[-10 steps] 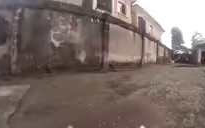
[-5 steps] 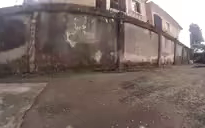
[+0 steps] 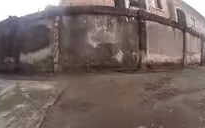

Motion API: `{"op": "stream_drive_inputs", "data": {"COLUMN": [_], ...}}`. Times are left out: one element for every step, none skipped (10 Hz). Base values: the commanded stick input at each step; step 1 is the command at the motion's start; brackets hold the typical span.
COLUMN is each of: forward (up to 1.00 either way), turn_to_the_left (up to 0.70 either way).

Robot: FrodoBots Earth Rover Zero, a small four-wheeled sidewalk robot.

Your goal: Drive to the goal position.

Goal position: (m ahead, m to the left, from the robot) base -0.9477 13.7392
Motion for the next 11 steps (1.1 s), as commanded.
{"op": "stream_drive_inputs", "data": {"forward": [0.0, 0.0, 0.0, 0.0, 0.0, 0.0, 0.0, 0.0, 0.0, 0.0, 0.0], "turn_to_the_left": [0.0, 0.0, 0.0, 0.0, 0.0, 0.0, 0.0, 0.0, 0.0, -0.04, -0.16]}}
